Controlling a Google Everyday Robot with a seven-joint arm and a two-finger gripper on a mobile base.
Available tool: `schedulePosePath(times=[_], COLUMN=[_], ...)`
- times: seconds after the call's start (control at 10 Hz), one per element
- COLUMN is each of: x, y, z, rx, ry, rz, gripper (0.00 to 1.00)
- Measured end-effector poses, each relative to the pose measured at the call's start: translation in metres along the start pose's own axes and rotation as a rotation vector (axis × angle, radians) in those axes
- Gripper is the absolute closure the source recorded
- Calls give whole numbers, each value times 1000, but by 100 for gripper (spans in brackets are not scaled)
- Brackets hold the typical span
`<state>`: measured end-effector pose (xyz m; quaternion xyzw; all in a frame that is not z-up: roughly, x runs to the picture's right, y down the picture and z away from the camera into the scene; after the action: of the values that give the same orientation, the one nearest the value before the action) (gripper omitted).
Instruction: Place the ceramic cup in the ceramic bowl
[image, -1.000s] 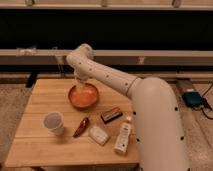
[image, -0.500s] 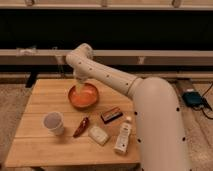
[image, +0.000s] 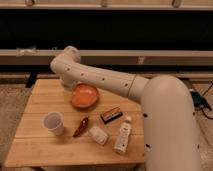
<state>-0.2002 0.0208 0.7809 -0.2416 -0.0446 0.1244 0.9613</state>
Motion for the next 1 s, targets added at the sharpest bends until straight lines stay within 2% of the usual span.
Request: schedulePosePath(times=[0.1, 0.3, 0.5, 0.7, 0.9, 1.0], x=[-17, -39, -59, -66, -69, -68], y=[27, 63, 89, 99, 108, 107], z=[-3, -6, -6, -1, 26, 35], rx=[-16, -51, -96, -119, -153, -157], ry=[-7, -7, -7, 2, 24, 28], rz=[-47, -118, -204, -250, -277, -279], gripper=[20, 20, 20, 20, 20, 20])
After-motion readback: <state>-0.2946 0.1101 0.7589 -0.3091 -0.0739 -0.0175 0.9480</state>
